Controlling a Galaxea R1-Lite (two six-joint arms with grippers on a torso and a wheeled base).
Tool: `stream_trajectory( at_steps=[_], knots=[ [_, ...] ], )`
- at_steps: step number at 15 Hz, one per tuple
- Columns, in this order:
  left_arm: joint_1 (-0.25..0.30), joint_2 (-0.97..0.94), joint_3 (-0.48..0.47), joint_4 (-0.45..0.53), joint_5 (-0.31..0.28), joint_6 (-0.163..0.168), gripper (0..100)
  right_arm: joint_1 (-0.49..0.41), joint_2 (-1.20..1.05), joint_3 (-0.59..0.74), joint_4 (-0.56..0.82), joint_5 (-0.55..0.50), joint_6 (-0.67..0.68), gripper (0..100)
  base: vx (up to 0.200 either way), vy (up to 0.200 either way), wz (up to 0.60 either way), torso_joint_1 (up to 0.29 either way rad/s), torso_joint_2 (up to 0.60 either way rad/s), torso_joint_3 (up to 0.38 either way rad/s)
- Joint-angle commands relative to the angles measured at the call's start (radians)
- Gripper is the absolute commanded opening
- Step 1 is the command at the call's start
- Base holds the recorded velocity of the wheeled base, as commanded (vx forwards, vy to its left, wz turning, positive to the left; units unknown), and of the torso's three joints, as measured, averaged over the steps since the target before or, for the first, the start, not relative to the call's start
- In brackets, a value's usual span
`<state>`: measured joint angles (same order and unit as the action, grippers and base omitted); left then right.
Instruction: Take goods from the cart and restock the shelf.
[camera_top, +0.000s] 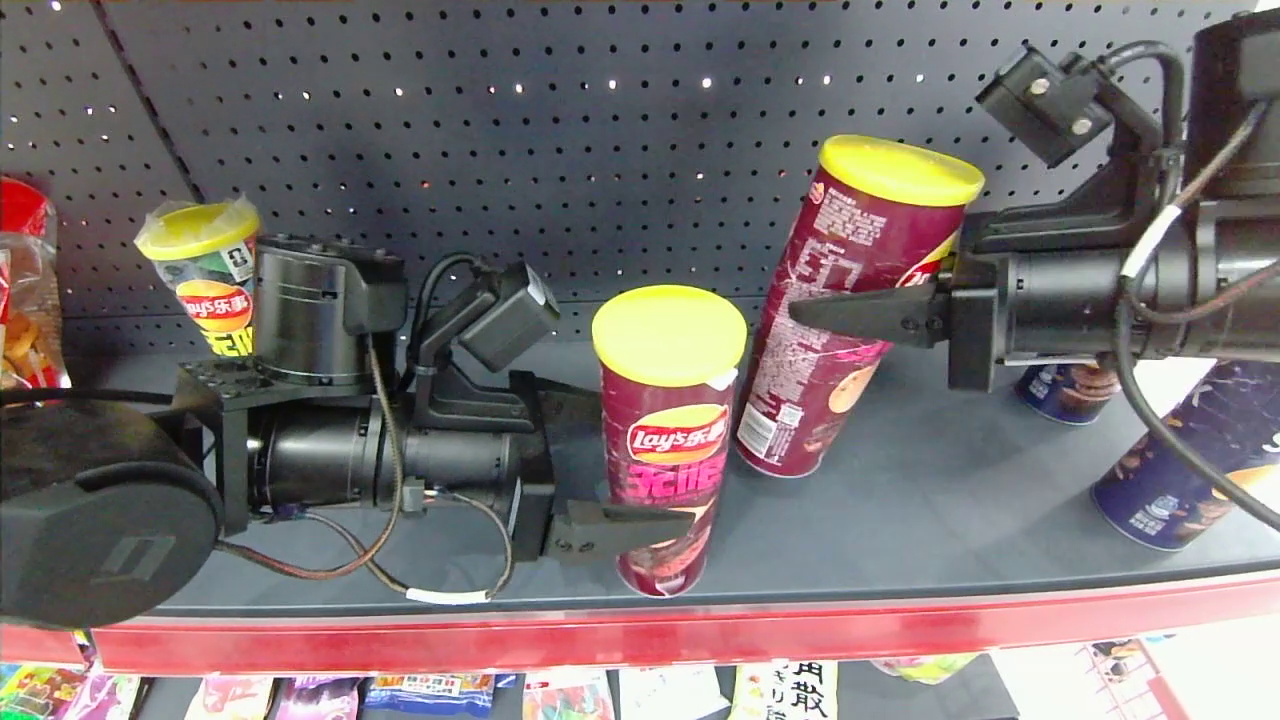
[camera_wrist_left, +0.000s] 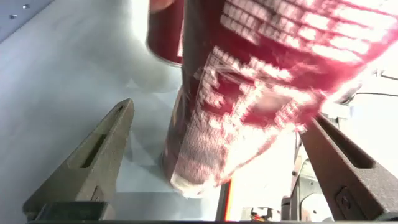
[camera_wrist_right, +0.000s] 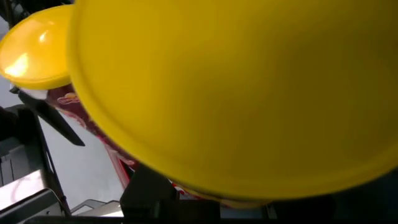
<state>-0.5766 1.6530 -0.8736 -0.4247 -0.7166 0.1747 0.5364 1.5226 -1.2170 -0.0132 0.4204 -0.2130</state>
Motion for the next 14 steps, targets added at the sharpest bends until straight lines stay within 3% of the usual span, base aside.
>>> stream_trajectory(
  at_steps=[1, 14],
  knots=[
    [0.021, -0.033, 0.028, -0.002, -0.003, 0.000, 100, 0.010, 0.077, -0.030, -0.004, 0.001, 0.000, 0, 0.000, 0.000, 0.00, 0.000, 0.00, 0.000],
    [0.158, -0.203, 0.217, -0.002, -0.021, -0.012, 100, 0.010, 0.280, -0.188, -0.010, 0.001, -0.006, 0, 0.000, 0.000, 0.00, 0.000, 0.00, 0.000]
  ],
)
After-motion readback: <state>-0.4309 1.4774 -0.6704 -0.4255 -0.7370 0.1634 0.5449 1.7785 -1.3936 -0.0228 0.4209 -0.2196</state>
